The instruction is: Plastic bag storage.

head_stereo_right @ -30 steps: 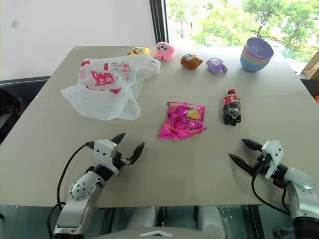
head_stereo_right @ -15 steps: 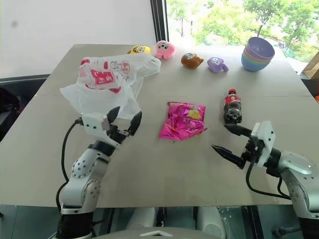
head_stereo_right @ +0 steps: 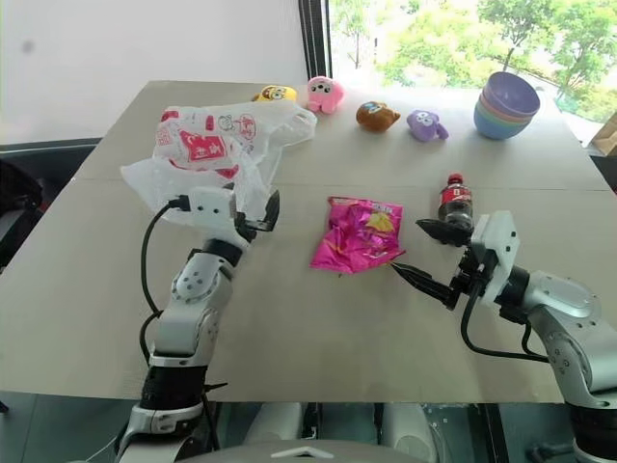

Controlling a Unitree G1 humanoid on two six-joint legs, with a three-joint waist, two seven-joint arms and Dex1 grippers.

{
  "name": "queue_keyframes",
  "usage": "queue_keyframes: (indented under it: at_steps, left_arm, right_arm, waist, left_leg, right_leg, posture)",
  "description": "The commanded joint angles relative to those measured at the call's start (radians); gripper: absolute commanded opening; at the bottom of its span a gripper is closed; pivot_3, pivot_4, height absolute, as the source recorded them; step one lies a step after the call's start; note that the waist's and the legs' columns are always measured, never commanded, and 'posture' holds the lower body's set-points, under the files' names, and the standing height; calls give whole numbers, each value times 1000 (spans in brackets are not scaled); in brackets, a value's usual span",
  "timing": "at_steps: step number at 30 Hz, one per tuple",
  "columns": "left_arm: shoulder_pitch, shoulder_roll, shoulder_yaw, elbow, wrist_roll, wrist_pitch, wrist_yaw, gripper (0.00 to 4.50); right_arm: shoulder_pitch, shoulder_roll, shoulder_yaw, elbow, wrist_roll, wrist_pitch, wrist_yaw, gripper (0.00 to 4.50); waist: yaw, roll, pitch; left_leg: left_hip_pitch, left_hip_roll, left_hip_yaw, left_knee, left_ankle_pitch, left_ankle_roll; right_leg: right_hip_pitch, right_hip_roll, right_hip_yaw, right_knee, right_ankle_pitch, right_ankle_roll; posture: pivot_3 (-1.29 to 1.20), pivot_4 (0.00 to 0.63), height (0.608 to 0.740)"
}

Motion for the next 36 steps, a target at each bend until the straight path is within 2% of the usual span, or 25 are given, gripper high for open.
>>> queue_keyframes:
  at_steps: [1, 13, 16, 20, 21, 24, 28, 33, 36]
  left_arm:
    - [-12, 12, -30, 29, 46, -33, -6, 4500]
    - [-63, 10, 31, 130, 58, -103, 29, 4500]
    - [-51, 5, 46, 121, 60, -102, 47, 3689]
    - [-35, 5, 55, 106, 56, -97, 54, 1813]
    - [-32, 5, 57, 102, 56, -97, 56, 1205]
    - [-23, 3, 69, 92, 53, -103, 63, 44]
    - [-4, -4, 85, 76, 38, -172, 57, 44]
    - [47, 21, 92, 32, 10, -236, -7, 44]
    - [89, 46, 106, -21, 11, -279, -27, 44]
  right_arm:
    - [-32, -6, -13, -8, -3, -17, 2, 4427]
    - [-32, -22, -4, -19, -5, -16, 43, 4427]
    - [-52, -11, 2, -14, 0, -11, 36, 4500]
    - [-68, -3, 8, 1, -5, -15, 35, 4500]
    - [-70, -4, 10, 7, -12, -17, 36, 4500]
    - [-71, -26, 16, 18, -25, 21, 24, 4500]
    - [-83, -35, 52, 21, -67, 11, 34, 4500]
    - [-131, -80, 168, 46, -242, -98, 75, 4500]
    - [-222, -43, 275, 119, -373, -168, 46, 4500]
  waist:
    - [0, 0, 0]
    - [1, 0, 0]
    - [0, 0, 0]
    - [0, 0, 0]
    - [0, 0, 0]
    - [0, 0, 0]
    - [0, 0, 0]
    - [-2, 0, 0]
    - [-9, -1, 1]
  left_leg:
    - [0, 0, 0, 0, 0, 0]
    - [0, 0, -1, 0, 0, 0]
    - [0, 0, -1, 0, 0, 0]
    - [0, 0, -1, 0, 0, 0]
    - [0, 0, -1, 0, 0, 0]
    - [0, 0, -1, 0, 0, 0]
    - [0, 0, -1, 0, 0, 0]
    - [0, 0, 0, 0, 1, -1]
    - [1, 1, 0, 0, 1, -1]
  right_leg:
    - [0, 0, 0, 0, 0, 0]
    - [0, 0, -1, 0, 0, 0]
    - [0, 0, -1, 0, 0, 0]
    - [0, 0, -1, 0, 0, 0]
    - [0, 0, -1, 0, 0, 0]
    - [0, 0, -1, 0, 0, 0]
    - [0, -1, -1, 0, 0, 0]
    - [0, -1, -1, 0, 0, 0]
    - [0, 0, -1, 1, 0, 0]
  posture:
    - [0, 150, 740]
    - [0, 150, 740]
    - [0, 150, 740]
    - [0, 150, 740]
    - [0, 150, 740]
    - [0, 150, 740]
    - [0, 150, 740]
    - [0, 150, 740]
    - [0, 150, 740]
